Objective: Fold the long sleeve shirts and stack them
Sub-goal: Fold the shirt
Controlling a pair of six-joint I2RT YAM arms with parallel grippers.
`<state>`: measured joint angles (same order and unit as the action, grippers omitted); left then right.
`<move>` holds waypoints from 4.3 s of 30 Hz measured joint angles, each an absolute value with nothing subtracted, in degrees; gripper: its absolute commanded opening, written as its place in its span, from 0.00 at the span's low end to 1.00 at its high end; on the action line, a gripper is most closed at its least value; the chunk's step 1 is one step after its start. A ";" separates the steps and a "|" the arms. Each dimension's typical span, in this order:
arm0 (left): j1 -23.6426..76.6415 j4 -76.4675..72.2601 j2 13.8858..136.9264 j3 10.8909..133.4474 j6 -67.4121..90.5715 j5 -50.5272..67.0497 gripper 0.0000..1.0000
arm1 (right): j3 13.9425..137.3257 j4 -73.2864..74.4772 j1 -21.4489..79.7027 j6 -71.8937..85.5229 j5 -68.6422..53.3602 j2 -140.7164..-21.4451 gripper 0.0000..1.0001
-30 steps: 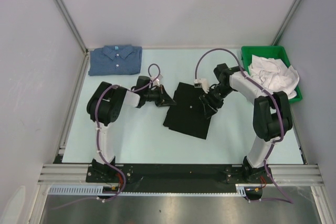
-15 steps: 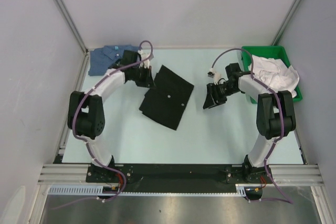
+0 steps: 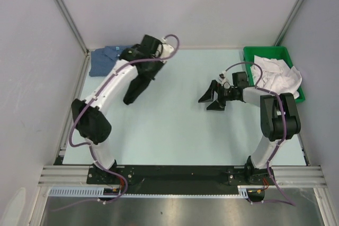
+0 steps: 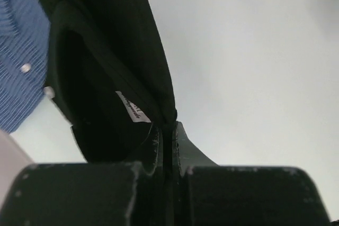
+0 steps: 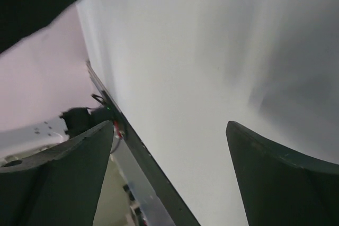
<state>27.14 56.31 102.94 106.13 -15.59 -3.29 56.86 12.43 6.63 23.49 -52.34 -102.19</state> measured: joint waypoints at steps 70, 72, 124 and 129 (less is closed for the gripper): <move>11.38 12.45 118.37 70.50 15.07 48.62 0.00 | 95.44 37.26 10.52 1.52 -45.12 -131.13 0.16; 11.73 9.65 117.86 66.48 16.69 51.09 0.00 | 96.23 38.22 10.31 1.06 -46.52 -131.85 0.31; 5.80 23.05 112.68 71.90 -0.30 45.45 0.42 | 88.58 44.77 0.10 -7.29 -42.13 -120.97 0.70; 7.81 22.92 113.38 69.91 0.10 46.70 0.09 | 73.69 42.94 1.17 -3.42 -47.70 -113.14 0.67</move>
<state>7.81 22.92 113.38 69.91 0.10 46.70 73.69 42.94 1.17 -3.42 -47.70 -113.14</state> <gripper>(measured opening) 0.267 0.692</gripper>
